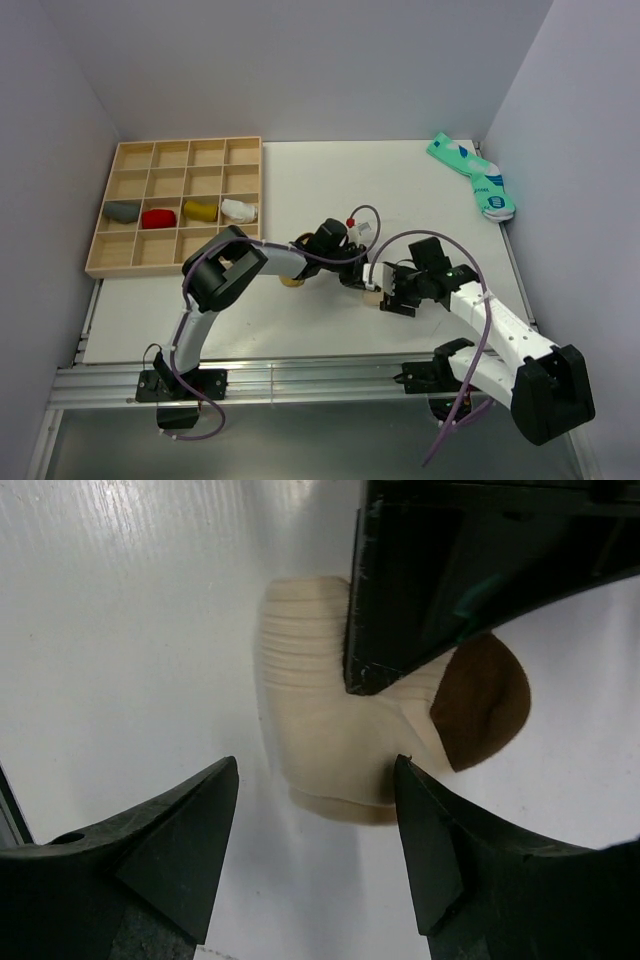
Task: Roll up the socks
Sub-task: Roll the sock at the center of the board.
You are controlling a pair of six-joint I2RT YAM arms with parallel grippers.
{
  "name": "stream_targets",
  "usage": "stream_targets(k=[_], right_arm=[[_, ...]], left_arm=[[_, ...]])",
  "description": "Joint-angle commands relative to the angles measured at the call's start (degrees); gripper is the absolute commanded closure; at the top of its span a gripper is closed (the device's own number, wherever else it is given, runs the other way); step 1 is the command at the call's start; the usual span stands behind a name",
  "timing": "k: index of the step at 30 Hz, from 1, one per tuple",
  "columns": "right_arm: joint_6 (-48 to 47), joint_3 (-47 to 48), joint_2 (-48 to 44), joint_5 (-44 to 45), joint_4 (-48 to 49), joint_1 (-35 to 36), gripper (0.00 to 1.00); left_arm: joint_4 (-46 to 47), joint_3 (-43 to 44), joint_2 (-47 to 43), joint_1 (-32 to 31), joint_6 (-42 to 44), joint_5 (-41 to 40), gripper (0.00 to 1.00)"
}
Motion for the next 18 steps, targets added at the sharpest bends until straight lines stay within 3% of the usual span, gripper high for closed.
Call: stream_targets(k=[1, 14, 16, 18], right_arm=[[-0.89, -0.99, 2.06, 3.05, 5.66, 2.21, 0.29], [-0.63, 0.50, 11.64, 5.42, 10.50, 2.92, 0.32], [0.59, 1.38, 13.13, 4.99, 10.24, 2.92, 0.36], [1.48, 3.57, 15.86, 4.20, 9.36, 2.92, 0.49]], left_arm=[[-9.38, -1.27, 3.83, 0.40, 1.40, -1.15, 1.00], [-11.31, 2.24, 5.85, 1.63, 2.72, -0.10, 1.00], [-10.79, 2.25, 6.03, 1.81, 2.29, 0.25, 1.00], [-9.73, 1.99, 6.12, 1.81, 1.85, 0.43, 1.00]])
